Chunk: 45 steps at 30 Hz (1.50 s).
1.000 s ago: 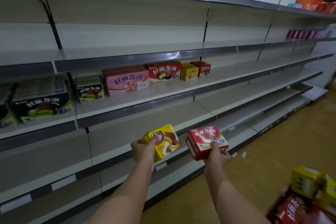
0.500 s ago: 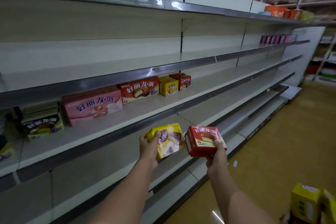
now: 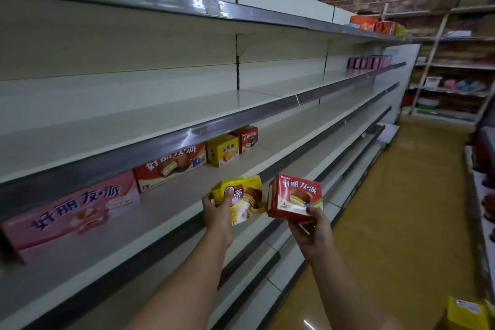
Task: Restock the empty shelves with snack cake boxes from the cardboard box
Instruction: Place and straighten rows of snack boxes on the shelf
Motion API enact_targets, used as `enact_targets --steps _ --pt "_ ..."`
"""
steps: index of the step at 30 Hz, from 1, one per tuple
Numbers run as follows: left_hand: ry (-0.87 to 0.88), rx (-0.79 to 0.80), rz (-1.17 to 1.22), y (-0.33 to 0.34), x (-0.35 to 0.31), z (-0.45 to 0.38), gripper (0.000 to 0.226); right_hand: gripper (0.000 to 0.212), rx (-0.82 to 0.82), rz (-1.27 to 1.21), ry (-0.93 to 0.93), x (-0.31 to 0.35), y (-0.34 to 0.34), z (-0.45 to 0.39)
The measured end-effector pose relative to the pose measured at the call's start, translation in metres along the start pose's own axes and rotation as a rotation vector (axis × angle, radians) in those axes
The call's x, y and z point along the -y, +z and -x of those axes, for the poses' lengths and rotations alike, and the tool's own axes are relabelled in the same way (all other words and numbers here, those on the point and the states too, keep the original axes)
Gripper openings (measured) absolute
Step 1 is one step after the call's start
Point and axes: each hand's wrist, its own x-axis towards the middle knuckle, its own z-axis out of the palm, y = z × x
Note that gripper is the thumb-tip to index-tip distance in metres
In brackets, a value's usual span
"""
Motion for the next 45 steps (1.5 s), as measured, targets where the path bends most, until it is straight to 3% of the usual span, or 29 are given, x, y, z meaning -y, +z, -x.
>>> enact_targets --steps 6,17,21,29,38,45 --pt "0.112 -0.046 -0.099 0.02 -0.019 -0.055 0.05 0.03 0.027 -0.003 -0.02 -0.008 0.037 -0.043" --pt "0.06 -0.128 -0.259 0.07 -0.013 -0.129 0.054 0.033 0.087 0.129 0.045 0.018 0.073 -0.135" --pt "0.034 -0.199 -0.228 0.098 -0.004 -0.156 0.069 0.032 0.144 0.205 0.081 0.047 0.083 -0.179" --pt "-0.039 -0.265 -0.144 0.157 0.013 -0.189 0.076 0.033 0.268 0.298 0.232 0.091 0.085 -0.256" --pt "-0.087 -0.501 -0.212 0.156 0.028 -0.249 0.085 0.021 0.408 0.407 0.308 0.093 0.111 -0.322" --pt "-0.037 -0.473 -0.202 0.147 0.017 -0.267 0.043 0.025 0.417 0.514 0.244 0.088 0.138 -0.359"
